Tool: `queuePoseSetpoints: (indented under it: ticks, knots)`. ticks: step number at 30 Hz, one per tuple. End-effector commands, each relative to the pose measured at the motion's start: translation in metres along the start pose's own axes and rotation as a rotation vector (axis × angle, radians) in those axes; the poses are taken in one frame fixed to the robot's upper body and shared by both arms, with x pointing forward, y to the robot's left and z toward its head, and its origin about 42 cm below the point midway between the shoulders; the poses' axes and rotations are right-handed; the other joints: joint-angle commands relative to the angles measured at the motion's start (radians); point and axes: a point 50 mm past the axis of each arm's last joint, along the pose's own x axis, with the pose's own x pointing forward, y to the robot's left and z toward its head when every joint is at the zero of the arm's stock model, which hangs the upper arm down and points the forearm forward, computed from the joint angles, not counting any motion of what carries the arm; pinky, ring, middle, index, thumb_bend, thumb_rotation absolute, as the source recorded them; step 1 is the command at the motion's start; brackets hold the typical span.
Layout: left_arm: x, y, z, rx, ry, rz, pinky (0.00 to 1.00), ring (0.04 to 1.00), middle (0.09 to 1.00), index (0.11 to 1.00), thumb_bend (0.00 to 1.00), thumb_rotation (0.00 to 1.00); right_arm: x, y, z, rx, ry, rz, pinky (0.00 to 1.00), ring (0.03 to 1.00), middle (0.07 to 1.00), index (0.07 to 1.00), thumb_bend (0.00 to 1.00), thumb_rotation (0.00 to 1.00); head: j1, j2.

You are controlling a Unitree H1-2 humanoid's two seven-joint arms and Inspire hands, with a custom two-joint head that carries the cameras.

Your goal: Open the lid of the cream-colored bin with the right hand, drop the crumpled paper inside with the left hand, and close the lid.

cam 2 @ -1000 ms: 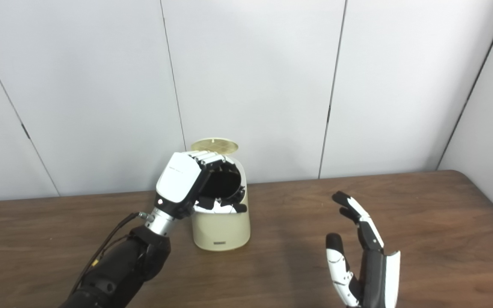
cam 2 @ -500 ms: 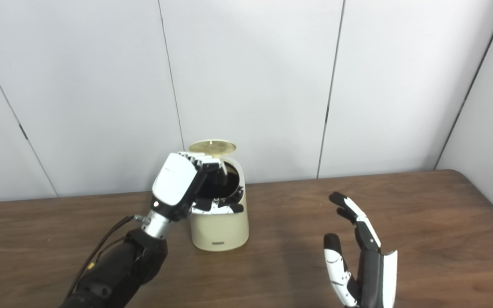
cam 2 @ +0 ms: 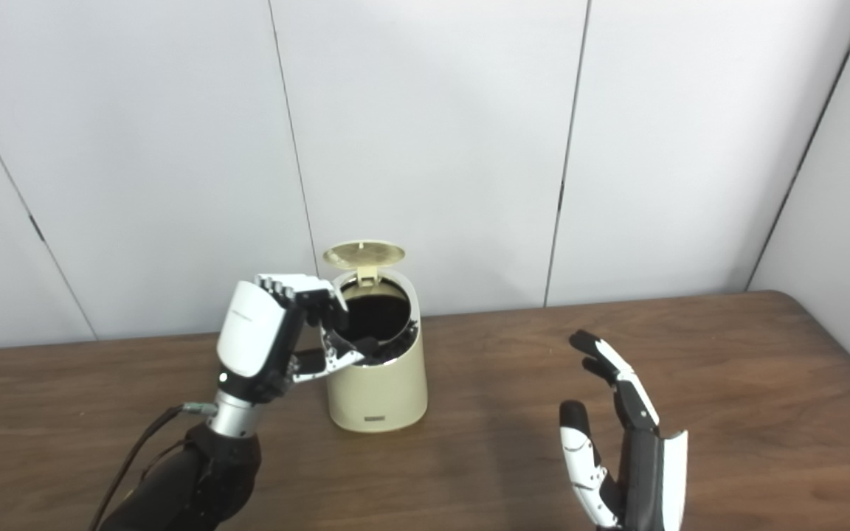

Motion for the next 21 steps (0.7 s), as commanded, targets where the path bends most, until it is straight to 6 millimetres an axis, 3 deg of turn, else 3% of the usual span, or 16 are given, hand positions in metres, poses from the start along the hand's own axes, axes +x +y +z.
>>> queuePoseSetpoints:
  ticks: [1, 4, 6, 10, 12, 16, 21]
  knots:
    - [0.015, 0.022, 0.004, -0.026, -0.016, 0.118, 0.13, 0.181, 0.255, 0.278, 0.7, 0.12, 0.009, 0.002, 0.01, 0.026, -0.051, -0.014, 0.74, 0.811, 0.794, 0.736, 0.13, 0.74, 0.004, 0.002]
    - [0.005, 0.041, 0.012, -0.08, 0.056, 0.202, 0.14, 0.182, 0.252, 0.291, 0.62, 0.19, 0.01, 0.002, 0.01, 0.018, -0.054, -0.014, 0.74, 0.812, 0.794, 0.738, 0.13, 0.74, 0.009, 0.001]
    - [-0.003, 0.053, 0.017, -0.109, 0.111, 0.238, 0.14, 0.186, 0.259, 0.312, 0.55, 0.29, 0.011, 0.001, 0.009, 0.011, -0.058, -0.013, 0.74, 0.81, 0.793, 0.737, 0.14, 0.75, 0.015, 0.004]
    - [-0.03, 0.09, 0.03, -0.179, 0.213, 0.297, 0.17, 0.224, 0.288, 0.324, 0.32, 0.59, 0.012, -0.001, 0.008, 0.018, -0.054, -0.012, 0.74, 0.81, 0.793, 0.736, 0.14, 0.77, 0.029, 0.002]
    - [-0.038, 0.103, 0.036, -0.232, 0.233, 0.318, 0.21, 0.258, 0.319, 0.348, 0.23, 0.59, 0.012, -0.001, 0.009, 0.019, -0.049, -0.007, 0.75, 0.815, 0.794, 0.738, 0.15, 0.78, 0.032, 0.005]
    - [-0.058, 0.122, 0.049, -0.313, 0.339, 0.322, 0.27, 0.321, 0.386, 0.409, 0.24, 0.57, 0.012, -0.002, 0.009, 0.023, -0.054, 0.0, 0.76, 0.819, 0.798, 0.744, 0.16, 0.79, 0.037, 0.008]
    - [-0.079, 0.133, 0.058, -0.347, 0.436, 0.235, 0.41, 0.489, 0.535, 0.551, 0.28, 0.65, 0.014, -0.003, 0.011, 0.039, -0.055, 0.003, 0.76, 0.822, 0.802, 0.745, 0.15, 0.8, 0.045, 0.011]
